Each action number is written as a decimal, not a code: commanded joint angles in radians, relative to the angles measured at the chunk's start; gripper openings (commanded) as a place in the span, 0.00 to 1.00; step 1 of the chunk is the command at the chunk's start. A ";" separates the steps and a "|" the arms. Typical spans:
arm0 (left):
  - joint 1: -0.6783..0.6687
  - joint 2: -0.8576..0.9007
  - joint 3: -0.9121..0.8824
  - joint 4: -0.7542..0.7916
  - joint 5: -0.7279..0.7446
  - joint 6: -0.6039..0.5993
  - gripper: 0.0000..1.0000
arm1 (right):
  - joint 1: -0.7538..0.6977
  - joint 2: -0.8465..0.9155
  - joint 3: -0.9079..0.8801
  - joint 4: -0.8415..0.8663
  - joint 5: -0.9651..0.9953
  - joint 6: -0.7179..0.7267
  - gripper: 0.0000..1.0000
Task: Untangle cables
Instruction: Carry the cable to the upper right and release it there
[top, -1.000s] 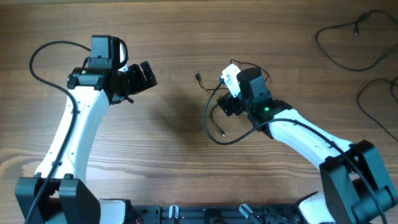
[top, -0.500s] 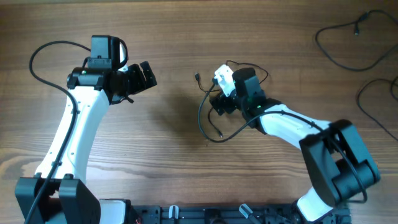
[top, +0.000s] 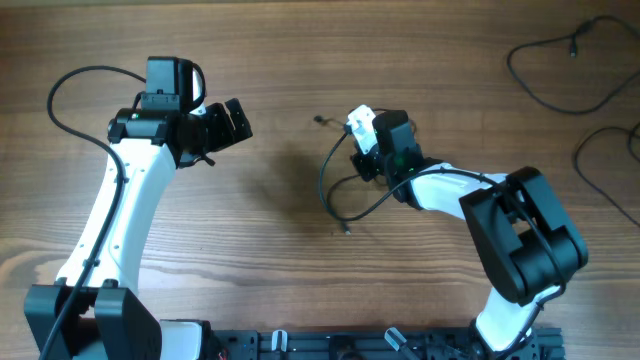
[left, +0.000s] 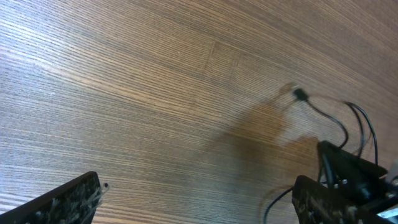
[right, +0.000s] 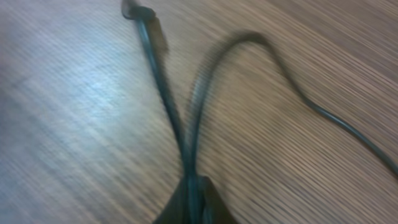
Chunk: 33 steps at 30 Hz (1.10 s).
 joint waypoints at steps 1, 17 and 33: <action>-0.002 -0.006 0.003 0.002 0.008 0.005 1.00 | -0.058 -0.126 0.058 -0.004 0.108 0.097 0.04; -0.002 -0.006 0.003 0.002 0.008 0.005 1.00 | -0.412 -0.158 0.165 0.219 -0.084 -0.067 0.04; -0.002 -0.006 0.003 0.002 0.008 0.005 1.00 | -0.499 0.264 0.245 0.531 -0.219 -0.457 0.04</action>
